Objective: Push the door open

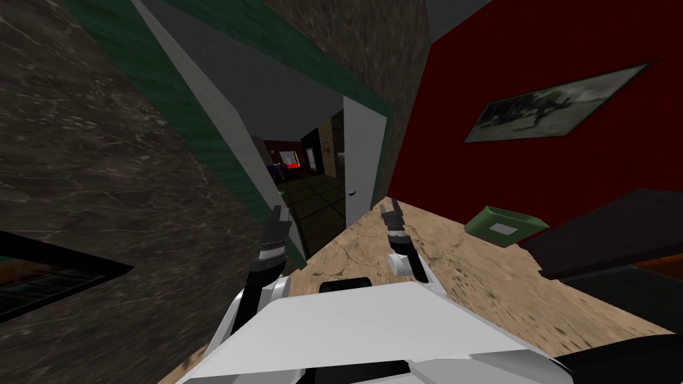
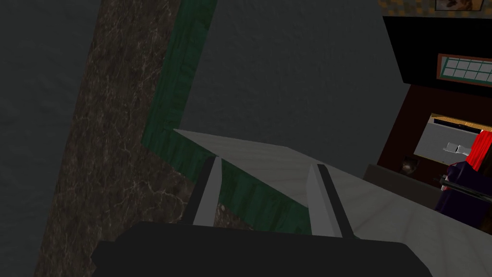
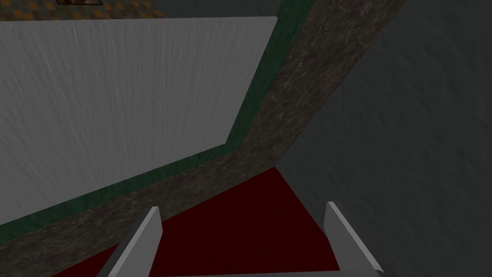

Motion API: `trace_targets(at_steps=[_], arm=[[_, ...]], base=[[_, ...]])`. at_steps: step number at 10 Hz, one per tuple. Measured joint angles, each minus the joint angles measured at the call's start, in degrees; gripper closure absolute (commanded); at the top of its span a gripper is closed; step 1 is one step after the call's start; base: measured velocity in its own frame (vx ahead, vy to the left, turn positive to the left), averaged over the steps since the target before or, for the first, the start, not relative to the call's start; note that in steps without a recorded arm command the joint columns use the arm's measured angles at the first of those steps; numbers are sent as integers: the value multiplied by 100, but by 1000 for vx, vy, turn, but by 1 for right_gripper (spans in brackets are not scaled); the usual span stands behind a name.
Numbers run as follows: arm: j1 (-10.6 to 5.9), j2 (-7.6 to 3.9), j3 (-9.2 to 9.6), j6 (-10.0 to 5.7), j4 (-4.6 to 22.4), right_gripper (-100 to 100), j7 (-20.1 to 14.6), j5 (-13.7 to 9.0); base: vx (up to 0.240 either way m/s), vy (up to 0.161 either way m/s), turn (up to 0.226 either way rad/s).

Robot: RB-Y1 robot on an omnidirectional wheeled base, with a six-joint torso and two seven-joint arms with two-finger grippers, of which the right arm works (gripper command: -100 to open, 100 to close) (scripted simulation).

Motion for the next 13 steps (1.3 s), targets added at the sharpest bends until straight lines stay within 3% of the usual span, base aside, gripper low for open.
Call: trace_targets(at_steps=[2, 13], arm=[[-148, -22, 12, -22, 288, -100, -24, 52], [-963, -88, 145, -483, 2296, -100, -140, 402]], base=[[89, -72, 51], [93, -72, 55]])
